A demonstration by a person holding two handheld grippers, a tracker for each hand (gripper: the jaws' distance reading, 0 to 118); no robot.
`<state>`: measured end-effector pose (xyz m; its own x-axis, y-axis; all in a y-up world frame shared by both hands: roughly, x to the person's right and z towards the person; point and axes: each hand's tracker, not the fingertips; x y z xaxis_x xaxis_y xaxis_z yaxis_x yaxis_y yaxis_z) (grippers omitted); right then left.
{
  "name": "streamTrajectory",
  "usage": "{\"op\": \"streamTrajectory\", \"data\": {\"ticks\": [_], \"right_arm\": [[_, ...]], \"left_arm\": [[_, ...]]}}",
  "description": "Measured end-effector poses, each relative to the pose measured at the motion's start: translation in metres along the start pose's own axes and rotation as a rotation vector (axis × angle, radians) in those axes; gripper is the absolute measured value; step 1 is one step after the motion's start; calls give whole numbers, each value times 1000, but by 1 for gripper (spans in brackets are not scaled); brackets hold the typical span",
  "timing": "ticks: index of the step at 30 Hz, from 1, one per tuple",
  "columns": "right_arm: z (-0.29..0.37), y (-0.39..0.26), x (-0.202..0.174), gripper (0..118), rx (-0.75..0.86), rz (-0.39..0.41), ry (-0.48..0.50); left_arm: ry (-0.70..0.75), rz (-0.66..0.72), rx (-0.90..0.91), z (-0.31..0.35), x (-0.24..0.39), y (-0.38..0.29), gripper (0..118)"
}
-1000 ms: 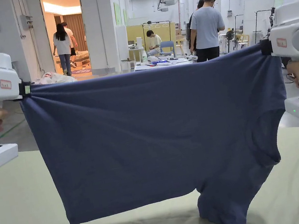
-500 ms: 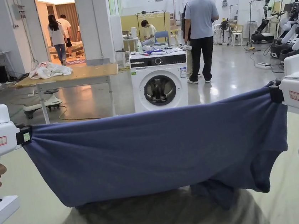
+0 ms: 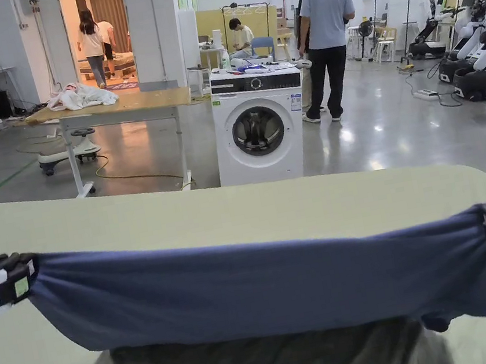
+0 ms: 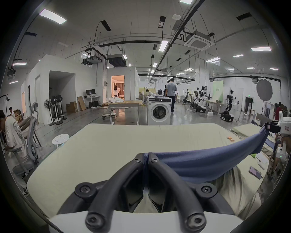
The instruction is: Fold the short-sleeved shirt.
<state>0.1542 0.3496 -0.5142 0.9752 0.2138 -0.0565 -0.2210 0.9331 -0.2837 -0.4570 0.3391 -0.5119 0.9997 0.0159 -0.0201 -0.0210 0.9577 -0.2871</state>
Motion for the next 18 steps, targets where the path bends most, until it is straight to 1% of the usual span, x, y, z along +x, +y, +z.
{"op": "streamTrajectory", "data": {"ticks": [3,6,7,8,11,13,15,18], "right_arm": [[7,-39,-8,3,-79,26,18],[17,-79,-16,3,-162,7,48],[20,-93,-20,3,-186,18,49],[22,-105,-23,3,-220,29,50],[30,-140,-29,3,-304,28,73],[34,-160,-32,3,-345,24,78],[34,-179,-36,3,-399,44,85],[31,-206,-40,3,-463,34,99]], "left_arm": [[-3,36,-57,14,-6,-41,0],[9,58,-111,32,0,-84,0],[15,65,-150,36,1,-98,0],[14,58,-181,39,2,-112,0],[17,52,-265,49,9,-150,0],[29,51,-292,52,9,-169,0],[32,20,-352,52,9,-186,0],[32,23,-386,50,13,-205,0]]}}
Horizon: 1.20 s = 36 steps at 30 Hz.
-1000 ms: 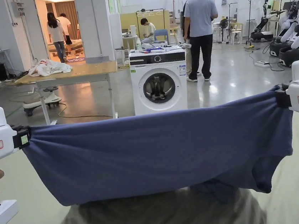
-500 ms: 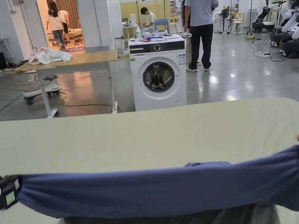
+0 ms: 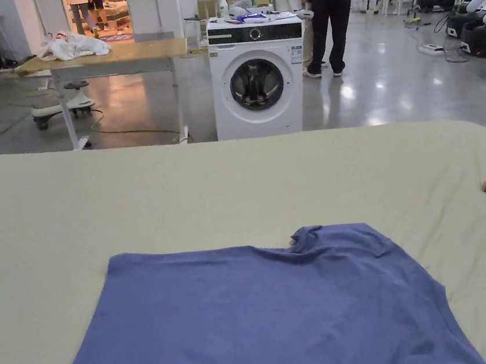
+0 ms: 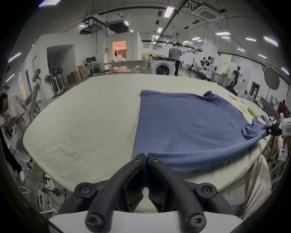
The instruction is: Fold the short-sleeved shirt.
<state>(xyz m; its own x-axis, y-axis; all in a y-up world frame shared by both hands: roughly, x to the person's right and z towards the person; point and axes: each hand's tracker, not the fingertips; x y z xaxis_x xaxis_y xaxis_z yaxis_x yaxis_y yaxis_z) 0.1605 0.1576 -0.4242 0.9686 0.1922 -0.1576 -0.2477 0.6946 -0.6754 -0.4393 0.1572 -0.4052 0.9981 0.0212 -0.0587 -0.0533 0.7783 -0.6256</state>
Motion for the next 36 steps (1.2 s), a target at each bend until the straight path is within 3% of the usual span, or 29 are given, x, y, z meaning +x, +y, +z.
{"op": "streamTrajectory", "data": {"ticks": [6,13,15,17,19,23,25,27,30,33,36], "right_arm": [[-25,-26,-5,3,-79,-12,13],[-38,-37,-12,5,-124,-43,7],[-34,-31,-12,16,-129,-53,-11],[-27,-20,-13,53,-114,-59,-52],[-17,-9,-16,75,-13,-55,-57],[-4,22,-29,76,131,-71,-68],[-3,36,-38,75,209,-90,-68],[-4,50,-50,65,288,-120,-49],[-6,67,-68,9,377,-130,-23],[-5,79,-89,3,476,-129,-26],[-2,86,-104,2,530,-159,-7]], "left_arm": [[24,-49,-106,-16,9,-24,0],[28,16,-136,-35,1,-36,0],[25,38,-141,-34,-1,-30,8],[17,63,-132,-33,-1,-24,27],[24,61,-105,-31,3,-14,55],[1,39,11,-19,31,13,58],[-4,21,68,-18,43,25,54],[4,-5,141,-17,58,36,42],[-1,-14,255,-19,70,47,18],[-15,-1,350,-14,86,53,0],[3,7,378,-11,96,57,0]]}}
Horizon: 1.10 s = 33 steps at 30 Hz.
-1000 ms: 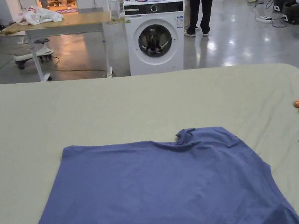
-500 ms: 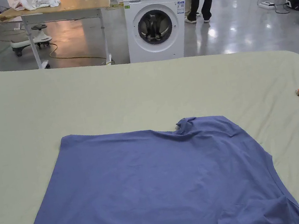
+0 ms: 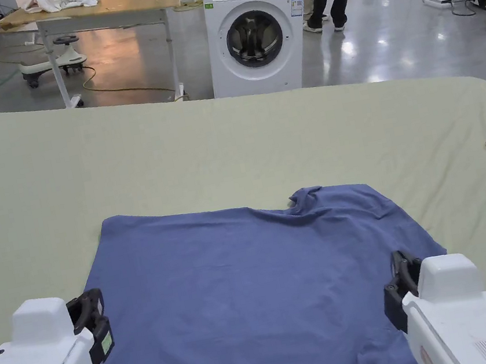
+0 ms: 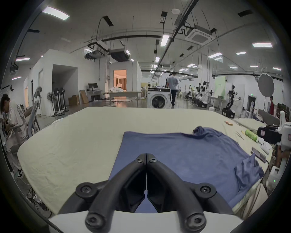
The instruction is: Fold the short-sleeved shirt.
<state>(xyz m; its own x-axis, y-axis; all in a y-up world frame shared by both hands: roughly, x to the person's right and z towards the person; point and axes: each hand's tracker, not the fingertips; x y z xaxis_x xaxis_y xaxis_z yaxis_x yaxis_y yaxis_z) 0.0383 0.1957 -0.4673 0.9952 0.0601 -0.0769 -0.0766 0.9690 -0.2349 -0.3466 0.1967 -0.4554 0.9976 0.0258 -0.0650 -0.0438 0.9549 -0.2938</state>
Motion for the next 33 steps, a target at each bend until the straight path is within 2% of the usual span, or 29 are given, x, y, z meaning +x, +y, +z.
{"op": "streamTrajectory", "data": {"ticks": [5,12,16,18,20,22,23,28,33], "right_arm": [[7,6,-14,0,38,1,-7],[9,-3,-9,0,1,6,-3],[7,-11,-5,0,-37,13,-1],[5,-14,-5,0,-48,16,0],[4,-17,-4,0,-64,17,5],[3,-20,-4,0,-79,19,9],[3,-22,-4,0,-87,21,9],[2,-30,0,0,-122,27,8],[6,-37,9,0,-156,40,-8]], "left_arm": [[4,-11,-2,9,-1,1,0],[35,81,-238,25,-58,-23,0],[58,44,-374,31,-89,-36,0],[58,84,-444,30,-104,-40,0],[52,116,-506,28,-107,-40,14],[47,130,-563,22,-112,-46,39],[40,147,-588,18,-114,-51,47],[76,166,-720,-3,-103,-66,50],[107,109,-705,-5,-87,-68,47]]}}
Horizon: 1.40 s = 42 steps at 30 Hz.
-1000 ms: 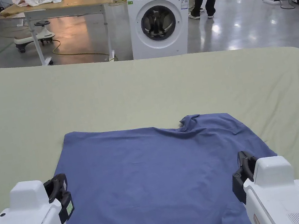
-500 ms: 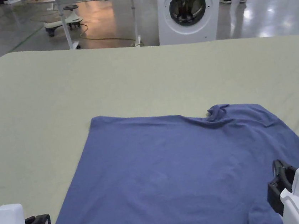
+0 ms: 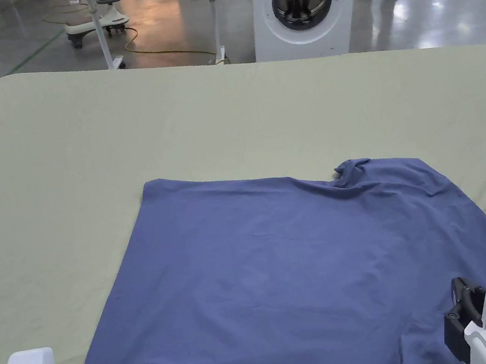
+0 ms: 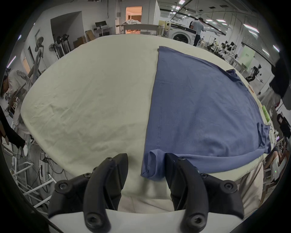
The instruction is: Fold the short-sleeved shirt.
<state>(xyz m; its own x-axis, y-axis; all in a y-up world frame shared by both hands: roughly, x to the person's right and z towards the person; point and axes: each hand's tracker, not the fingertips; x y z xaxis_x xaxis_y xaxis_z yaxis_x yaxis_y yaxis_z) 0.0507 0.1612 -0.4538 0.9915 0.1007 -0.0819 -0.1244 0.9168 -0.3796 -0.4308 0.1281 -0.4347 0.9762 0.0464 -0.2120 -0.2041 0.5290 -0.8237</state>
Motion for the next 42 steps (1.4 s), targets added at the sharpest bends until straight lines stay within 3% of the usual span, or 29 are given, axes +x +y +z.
{"op": "streamTrajectory", "data": {"ticks": [2,6,9,13,18,21,23,26,27,28,29,32,42], "right_arm": [[2,-5,7,0,-19,-1,-8],[5,-12,29,0,-71,2,-35],[8,-14,51,2,-150,11,-60],[18,-21,76,38,-250,51,-52],[20,-47,90,53,-429,13,7],[13,-67,88,53,-502,29,-20],[7,-79,89,50,-561,-4,5],[8,-80,92,46,-513,-43,7],[7,-78,93,40,-518,-61,29],[6,-77,95,20,-513,-91,51],[4,-76,96,10,-510,-130,73],[4,-72,93,9,-521,-63,46],[7,-8,104,8,-413,-79,53]], "left_arm": [[12,-40,25,2,10,-6,38],[-74,-10,14,2,9,-5,4],[-68,-32,12,5,4,-2,3],[-89,-26,17,11,-3,-1,3],[-93,-49,17,12,-3,-2,3],[-85,-64,16,13,0,-2,3],[-83,-69,17,12,0,-2,3],[-85,-67,14,11,0,-2,3],[-85,-64,15,11,0,-2,3],[-86,-62,15,11,0,-2,3],[-85,-63,16,11,0,-2,3],[-86,-61,21,11,-3,-2,3],[-145,-35,205,39,-5,42,3]]}}
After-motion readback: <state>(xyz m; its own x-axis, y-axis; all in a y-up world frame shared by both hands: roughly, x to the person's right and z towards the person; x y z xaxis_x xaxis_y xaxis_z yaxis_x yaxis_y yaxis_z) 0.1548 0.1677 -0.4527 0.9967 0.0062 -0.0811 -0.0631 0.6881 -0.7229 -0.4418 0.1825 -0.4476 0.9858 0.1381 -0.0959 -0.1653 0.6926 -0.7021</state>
